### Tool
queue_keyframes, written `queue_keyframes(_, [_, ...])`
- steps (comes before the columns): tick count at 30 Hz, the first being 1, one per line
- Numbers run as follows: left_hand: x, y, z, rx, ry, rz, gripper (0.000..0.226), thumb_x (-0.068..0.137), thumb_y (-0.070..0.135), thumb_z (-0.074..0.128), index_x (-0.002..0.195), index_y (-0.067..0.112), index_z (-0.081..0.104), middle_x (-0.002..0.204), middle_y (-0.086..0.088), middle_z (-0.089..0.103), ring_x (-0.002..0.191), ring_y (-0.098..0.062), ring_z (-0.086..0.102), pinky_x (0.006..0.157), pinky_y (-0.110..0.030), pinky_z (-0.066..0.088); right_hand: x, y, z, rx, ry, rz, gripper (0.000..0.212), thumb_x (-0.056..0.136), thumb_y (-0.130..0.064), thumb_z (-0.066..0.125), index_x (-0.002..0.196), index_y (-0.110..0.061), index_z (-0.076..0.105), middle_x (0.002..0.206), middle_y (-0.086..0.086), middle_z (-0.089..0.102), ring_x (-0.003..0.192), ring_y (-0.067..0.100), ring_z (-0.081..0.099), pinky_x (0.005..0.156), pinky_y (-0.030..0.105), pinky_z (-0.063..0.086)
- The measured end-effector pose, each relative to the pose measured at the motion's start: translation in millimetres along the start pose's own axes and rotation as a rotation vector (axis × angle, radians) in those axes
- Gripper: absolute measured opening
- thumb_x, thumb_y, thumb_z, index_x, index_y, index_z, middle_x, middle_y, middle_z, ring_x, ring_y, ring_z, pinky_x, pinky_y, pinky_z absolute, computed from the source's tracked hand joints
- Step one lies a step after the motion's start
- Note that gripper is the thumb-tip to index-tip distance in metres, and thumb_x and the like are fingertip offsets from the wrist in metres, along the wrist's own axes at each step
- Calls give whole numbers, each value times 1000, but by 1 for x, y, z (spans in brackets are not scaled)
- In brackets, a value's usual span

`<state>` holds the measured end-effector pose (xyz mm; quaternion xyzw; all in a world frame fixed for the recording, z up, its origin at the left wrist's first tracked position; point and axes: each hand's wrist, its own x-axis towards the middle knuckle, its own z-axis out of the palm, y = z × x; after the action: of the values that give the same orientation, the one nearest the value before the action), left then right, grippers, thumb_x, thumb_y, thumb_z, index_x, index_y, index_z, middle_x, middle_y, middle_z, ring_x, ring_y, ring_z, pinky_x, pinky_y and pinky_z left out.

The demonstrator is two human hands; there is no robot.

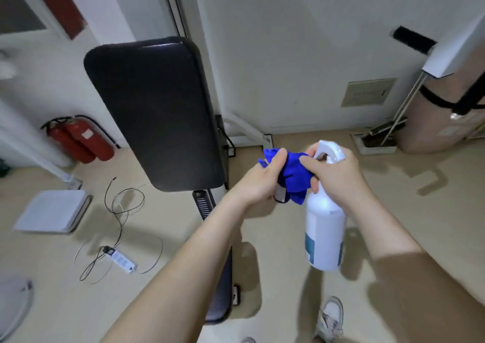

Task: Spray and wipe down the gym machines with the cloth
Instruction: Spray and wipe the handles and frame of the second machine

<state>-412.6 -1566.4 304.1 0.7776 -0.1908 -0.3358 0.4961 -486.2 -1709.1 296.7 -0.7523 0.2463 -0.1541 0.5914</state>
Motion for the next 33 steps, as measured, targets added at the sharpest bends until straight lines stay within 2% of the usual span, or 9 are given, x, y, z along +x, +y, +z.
queue_keyframes(5, [-40, -20, -52, 598, 203, -50, 68, 98, 60, 19, 67, 10, 53, 61, -4, 56, 67, -26, 55, 64, -36, 42, -29, -27, 53, 6, -41, -23, 11, 87, -13, 63, 83, -6, 56, 49, 6, 46, 44, 21, 43, 57, 27, 40])
queue_keyframes(7, [-52, -29, -75, 919, 224, -53, 47, 100, 49, 22, 105, 21, 59, 67, 1, 45, 71, -29, 49, 61, -34, 35, -36, -38, 73, -6, -73, -56, 11, 86, -11, 62, 81, -4, 55, 47, 4, 45, 43, 21, 41, 57, 28, 39])
queue_keyframes(9, [-63, -33, -94, 1139, 208, -66, 38, 96, 32, 34, 135, 35, 36, 69, 2, 37, 74, -30, 44, 64, -33, 34, -39, -44, 88, -27, -106, -94, 12, 86, -11, 61, 78, -4, 54, 46, 7, 45, 44, 22, 41, 59, 29, 39])
queue_keyframes(12, [-82, -46, -117, 1173, 282, -165, 44, 98, 29, 28, 141, 35, 37, 73, -1, 37, 82, -29, 35, 67, -35, 32, -41, -54, 113, -67, -180, -142, 14, 84, -12, 59, 74, -6, 51, 47, 11, 44, 47, 23, 41, 58, 32, 40])
queue_keyframes(16, [-102, -67, -163, 1214, 383, -226, 43, 101, 44, 22, 119, 24, 55, 81, -3, 46, 79, -28, 40, 64, -32, 35, -41, -69, 150, -91, -194, -195, 12, 83, -9, 57, 74, -3, 50, 53, 10, 44, 54, 23, 39, 52, 31, 38])
queue_keyframes(19, [-116, -72, -199, 1008, 488, -163, 53, 102, 50, 22, 69, 16, 45, 64, -2, 48, 62, -25, 45, 58, -31, 34, -38, -84, 178, -83, -239, -190, 12, 84, -10, 57, 75, -3, 53, 52, 9, 47, 48, 22, 43, 55, 30, 41])
queue_keyframes(21, [-123, -79, -227, 688, 543, -61, 55, 103, 47, 31, 61, 12, 34, 55, 0, 40, 55, -24, 39, 53, -33, 29, -34, -96, 204, -74, -265, -170, 17, 86, -12, 59, 71, -6, 52, 53, 8, 49, 43, 21, 44, 61, 31, 43])
queue_keyframes(26, [-139, -110, -304, -49, 555, 105, 35, 98, 35, 52, 76, 10, 61, 66, 2, 58, 61, -14, 51, 60, -27, 40, -24, -117, 283, 47, -325, -41, 17, 87, -15, 64, 77, -4, 55, 79, -4, 59, 43, 20, 46, 53, 28, 39])
queue_keyframes(33, [-154, -152, -435, -320, 503, 59, 26, 79, 15, 77, 94, 10, 57, 76, -4, 66, 65, -20, 61, 56, -28, 48, -35, -159, 428, 89, -302, -67, 20, 90, -14, 63, 81, 3, 55, 68, 11, 52, 43, 18, 47, 58, 29, 43])
